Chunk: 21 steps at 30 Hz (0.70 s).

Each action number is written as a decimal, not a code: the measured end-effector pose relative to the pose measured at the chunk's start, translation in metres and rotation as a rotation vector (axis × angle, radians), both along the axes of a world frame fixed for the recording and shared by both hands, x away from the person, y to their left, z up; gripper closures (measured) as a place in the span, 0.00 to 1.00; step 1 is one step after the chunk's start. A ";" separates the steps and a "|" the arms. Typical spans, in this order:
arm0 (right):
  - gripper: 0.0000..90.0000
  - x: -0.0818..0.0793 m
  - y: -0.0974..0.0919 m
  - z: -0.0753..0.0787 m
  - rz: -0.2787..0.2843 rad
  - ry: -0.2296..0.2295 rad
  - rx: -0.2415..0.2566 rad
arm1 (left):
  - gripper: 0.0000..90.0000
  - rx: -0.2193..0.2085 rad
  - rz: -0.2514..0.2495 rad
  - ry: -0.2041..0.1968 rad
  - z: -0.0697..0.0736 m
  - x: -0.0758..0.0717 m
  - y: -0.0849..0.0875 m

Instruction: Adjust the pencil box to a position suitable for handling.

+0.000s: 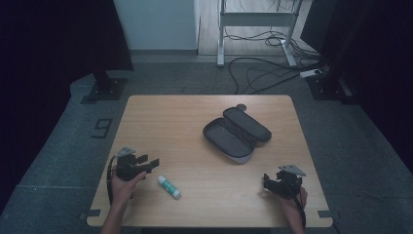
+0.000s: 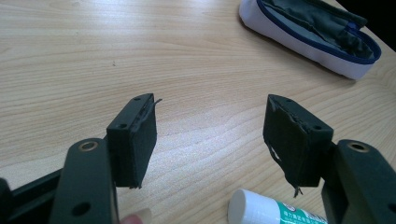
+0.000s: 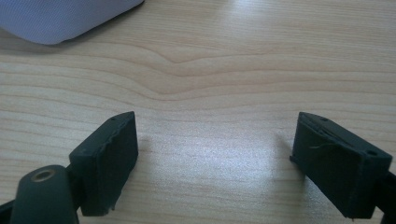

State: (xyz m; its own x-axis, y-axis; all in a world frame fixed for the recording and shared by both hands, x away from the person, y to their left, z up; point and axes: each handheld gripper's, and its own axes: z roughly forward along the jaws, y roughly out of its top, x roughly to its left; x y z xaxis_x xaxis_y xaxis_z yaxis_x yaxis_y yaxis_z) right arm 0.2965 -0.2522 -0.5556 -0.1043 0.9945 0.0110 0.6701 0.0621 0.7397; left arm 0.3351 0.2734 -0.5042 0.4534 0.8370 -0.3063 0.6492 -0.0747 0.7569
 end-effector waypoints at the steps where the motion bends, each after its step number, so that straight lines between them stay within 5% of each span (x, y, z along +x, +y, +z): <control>1: 0.15 0.000 0.000 0.000 0.000 0.000 0.000 | 0.39 0.000 0.000 0.000 0.000 0.000 0.000; 21: 0.18 -0.001 -0.001 0.000 0.008 -0.005 0.001 | 0.39 0.010 0.004 0.002 0.001 -0.001 -0.002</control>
State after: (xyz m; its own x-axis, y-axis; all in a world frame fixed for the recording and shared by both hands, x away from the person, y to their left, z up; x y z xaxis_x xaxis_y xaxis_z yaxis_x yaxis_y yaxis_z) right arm 0.2956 -0.2531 -0.5554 -0.1126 0.9936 0.0115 0.6661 0.0669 0.7429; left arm 0.3343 0.2718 -0.5031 0.4493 0.8420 -0.2985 0.6511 -0.0798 0.7548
